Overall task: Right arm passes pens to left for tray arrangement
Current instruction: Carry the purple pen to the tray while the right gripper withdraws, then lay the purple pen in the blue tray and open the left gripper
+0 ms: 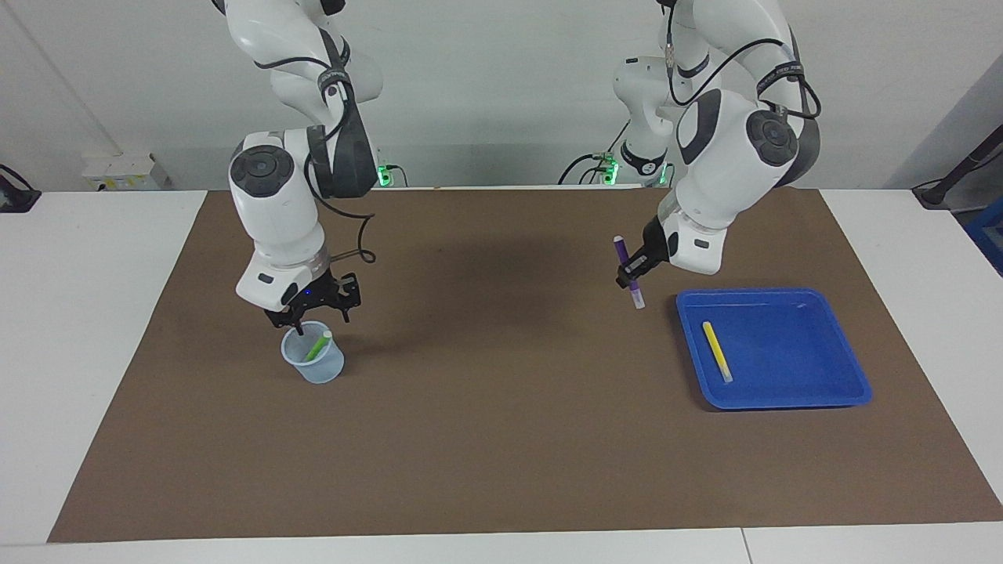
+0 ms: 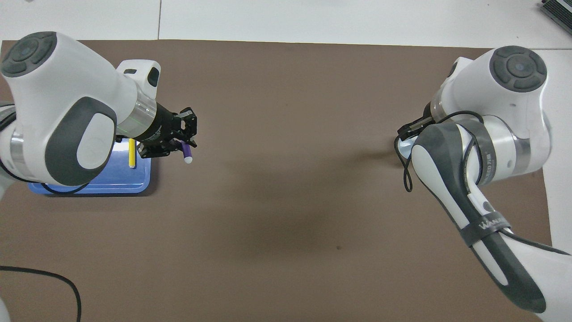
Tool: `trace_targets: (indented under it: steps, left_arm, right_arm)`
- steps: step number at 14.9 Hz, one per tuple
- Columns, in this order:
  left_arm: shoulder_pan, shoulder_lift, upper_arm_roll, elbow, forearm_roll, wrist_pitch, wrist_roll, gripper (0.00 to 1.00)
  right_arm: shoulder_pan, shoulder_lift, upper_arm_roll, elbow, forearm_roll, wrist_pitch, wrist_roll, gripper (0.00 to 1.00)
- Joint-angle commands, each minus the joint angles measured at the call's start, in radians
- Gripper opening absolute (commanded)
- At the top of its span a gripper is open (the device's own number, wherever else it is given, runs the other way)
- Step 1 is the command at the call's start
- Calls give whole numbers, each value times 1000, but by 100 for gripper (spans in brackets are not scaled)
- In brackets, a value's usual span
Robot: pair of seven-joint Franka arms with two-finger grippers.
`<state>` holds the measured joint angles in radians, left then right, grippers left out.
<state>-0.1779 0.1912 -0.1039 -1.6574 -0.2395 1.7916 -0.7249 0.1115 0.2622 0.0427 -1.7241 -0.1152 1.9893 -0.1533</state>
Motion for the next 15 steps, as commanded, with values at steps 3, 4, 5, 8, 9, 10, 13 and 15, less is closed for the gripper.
trace_targets:
  steps: [3,4,5,8,9,10,13,15]
  left_arm:
    - [128,-47,-7,-82,81,6,322,0]
    - [170,-45,-8,-91,91,11,420,0]
    - [195,-42,-8,-105,112,18,502,0]
    - [236,-41,-8,-192,181,138,577,0]
    - [253,-33,-8,-212,187,184,610,0]
    - [268,-21,-8,-217,187,212,645,0]
    - [299,28,-7,-219,209,285,702,0]
    - [310,71,-7,-219,244,334,746,0]
  right_arm:
    - [8,17,5,-35,-50,45,-22,79]
    - [10,23,5,-35,-57,45,-20,78]
    - [10,26,5,-35,-57,46,-20,78]
    - [10,34,5,-41,-60,48,-20,73]
    - [7,34,5,-49,-58,48,-25,69]
    - [7,32,5,-52,-58,46,-25,63]
    - [0,32,5,-54,-66,46,-26,45]
    - [-3,32,5,-55,-66,45,-46,39]
